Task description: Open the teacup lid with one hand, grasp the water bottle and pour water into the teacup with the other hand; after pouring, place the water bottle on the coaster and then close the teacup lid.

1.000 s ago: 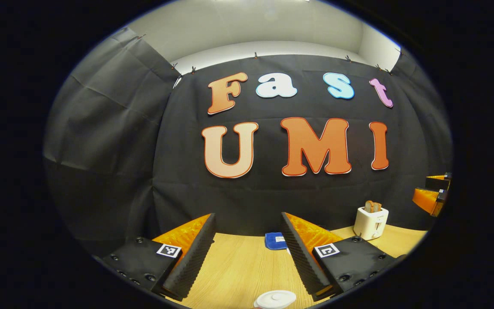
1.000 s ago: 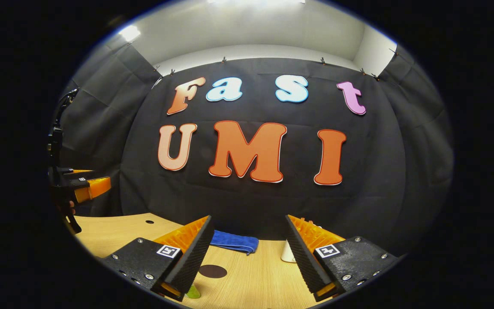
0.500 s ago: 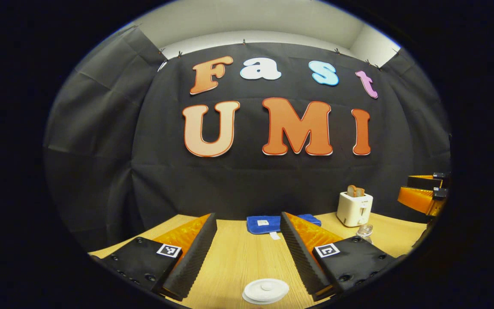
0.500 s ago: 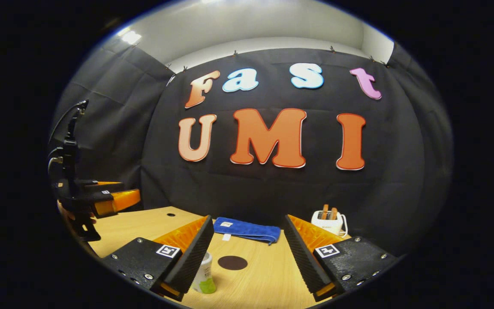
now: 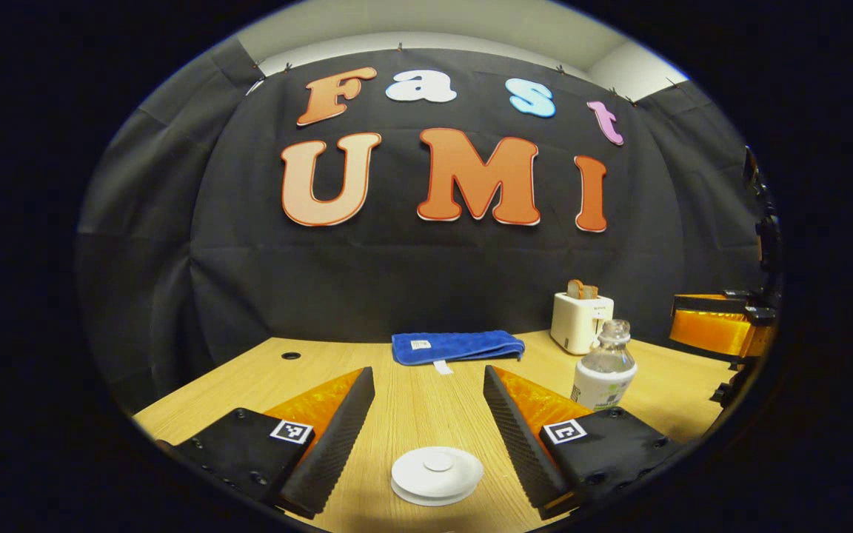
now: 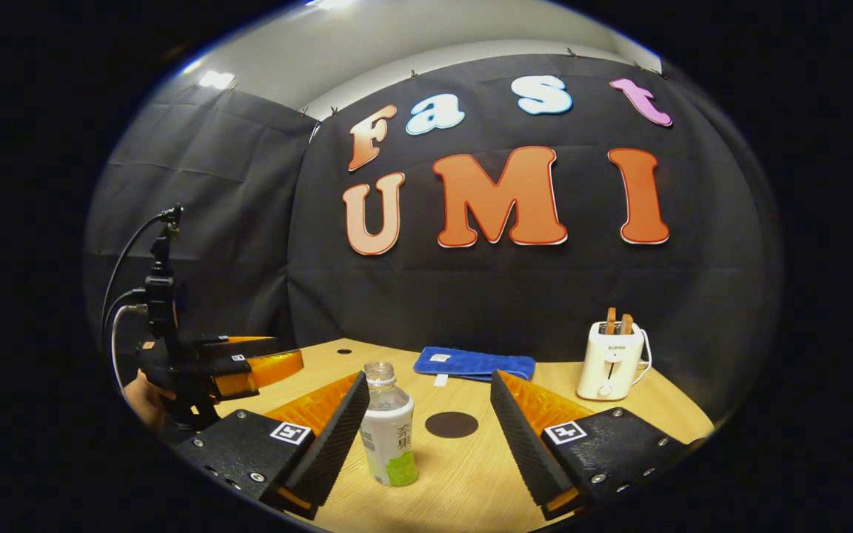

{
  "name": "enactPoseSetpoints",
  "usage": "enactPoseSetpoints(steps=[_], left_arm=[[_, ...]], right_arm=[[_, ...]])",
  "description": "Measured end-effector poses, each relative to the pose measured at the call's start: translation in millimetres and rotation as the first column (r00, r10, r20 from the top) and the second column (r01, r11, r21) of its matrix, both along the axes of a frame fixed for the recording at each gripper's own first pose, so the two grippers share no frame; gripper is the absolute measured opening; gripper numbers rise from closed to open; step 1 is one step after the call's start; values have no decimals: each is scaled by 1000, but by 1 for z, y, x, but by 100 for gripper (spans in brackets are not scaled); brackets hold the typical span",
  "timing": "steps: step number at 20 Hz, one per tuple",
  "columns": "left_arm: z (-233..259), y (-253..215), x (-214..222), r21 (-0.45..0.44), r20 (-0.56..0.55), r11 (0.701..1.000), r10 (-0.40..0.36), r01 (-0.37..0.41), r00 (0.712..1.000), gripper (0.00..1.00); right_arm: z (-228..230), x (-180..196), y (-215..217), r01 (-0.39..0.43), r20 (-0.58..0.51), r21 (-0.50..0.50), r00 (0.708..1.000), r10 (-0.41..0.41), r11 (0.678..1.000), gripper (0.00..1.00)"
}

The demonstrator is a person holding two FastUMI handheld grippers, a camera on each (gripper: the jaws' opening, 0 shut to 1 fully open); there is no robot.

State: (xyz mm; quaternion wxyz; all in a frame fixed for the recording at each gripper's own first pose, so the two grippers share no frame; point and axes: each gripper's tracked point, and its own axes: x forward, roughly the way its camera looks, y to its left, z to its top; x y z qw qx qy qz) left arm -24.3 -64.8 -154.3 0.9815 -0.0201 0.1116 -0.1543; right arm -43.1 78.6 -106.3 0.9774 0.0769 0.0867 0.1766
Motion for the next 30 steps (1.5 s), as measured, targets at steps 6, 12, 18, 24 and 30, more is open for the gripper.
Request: enactPoseSetpoints(steps=[6, 12, 18, 24, 30], left_arm=[[-51, -10, -7, 48, -96, 998, -45, 50, 994, 98], [-86, -12, -8, 93, -165, 993, -55, 72, 985, 94], [-103, -9, -9, 119, -201, 991, -39, 64, 979, 63], [-101, -6, -5, 129, -187, 991, -14, 39, 982, 34], [-89, -1, -3, 119, -151, 993, 6, 12, 989, 34]], right_arm=[[-23, -5, 6, -27, -47, 4, 999, 27, 1000, 99], [-32, -6, 7, -36, -63, 5, 997, 36, 999, 99], [-36, -6, 6, -34, -69, 7, 997, 34, 999, 99], [-38, -7, 6, -34, -72, 2, 997, 34, 999, 99], [-43, -8, 12, -49, -80, -5, 996, 48, 999, 99]])
